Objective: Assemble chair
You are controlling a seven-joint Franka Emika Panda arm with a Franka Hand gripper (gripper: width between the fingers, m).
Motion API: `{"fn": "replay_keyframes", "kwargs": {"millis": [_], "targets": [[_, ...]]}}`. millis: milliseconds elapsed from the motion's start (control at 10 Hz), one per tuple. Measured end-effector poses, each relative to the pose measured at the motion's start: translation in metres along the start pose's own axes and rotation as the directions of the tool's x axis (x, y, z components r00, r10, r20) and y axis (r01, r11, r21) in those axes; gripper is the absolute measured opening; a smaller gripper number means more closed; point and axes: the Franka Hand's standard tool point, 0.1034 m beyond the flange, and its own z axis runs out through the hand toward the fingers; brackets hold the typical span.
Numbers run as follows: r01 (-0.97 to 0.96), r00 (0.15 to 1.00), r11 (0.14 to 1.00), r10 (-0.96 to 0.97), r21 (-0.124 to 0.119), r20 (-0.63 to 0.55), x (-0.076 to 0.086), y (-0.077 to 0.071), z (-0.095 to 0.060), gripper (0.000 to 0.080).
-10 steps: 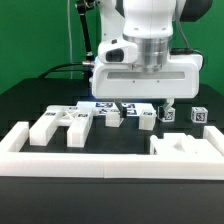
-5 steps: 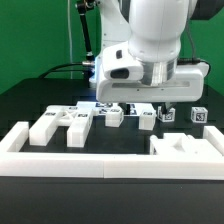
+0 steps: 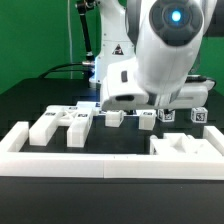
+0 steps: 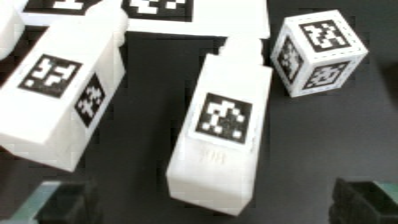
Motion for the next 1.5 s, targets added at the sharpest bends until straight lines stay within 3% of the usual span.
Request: {"fn": "replay_keyframes", "kwargs": {"millis": [200, 700, 1100, 1300, 1400, 1500], "targets": [[0.000, 1.000, 1.000, 0.000, -0.001, -0.021, 0.003, 0.002, 0.002, 0.0649], [-0.027, 0.999, 1.000, 0.027, -0.002, 0.018, 0.004, 0.004, 0.028, 0.0649], [-0.028, 0.999, 1.000, 0.028, -0.002, 0.027, 0.004, 0.004, 0.033, 0.0649], [-0.024, 0.999, 1.000, 0.024, -0.003, 0.026, 0.004, 0.002, 0.033, 0.0369], [-0.023, 0.999, 1.000, 0.023, -0.005, 0.026, 0.004, 0.001, 0.033, 0.0369], [-0.022, 0.999, 1.000, 0.022, -0.006, 0.026, 0.004, 0.000, 0.033, 0.0315]]}}
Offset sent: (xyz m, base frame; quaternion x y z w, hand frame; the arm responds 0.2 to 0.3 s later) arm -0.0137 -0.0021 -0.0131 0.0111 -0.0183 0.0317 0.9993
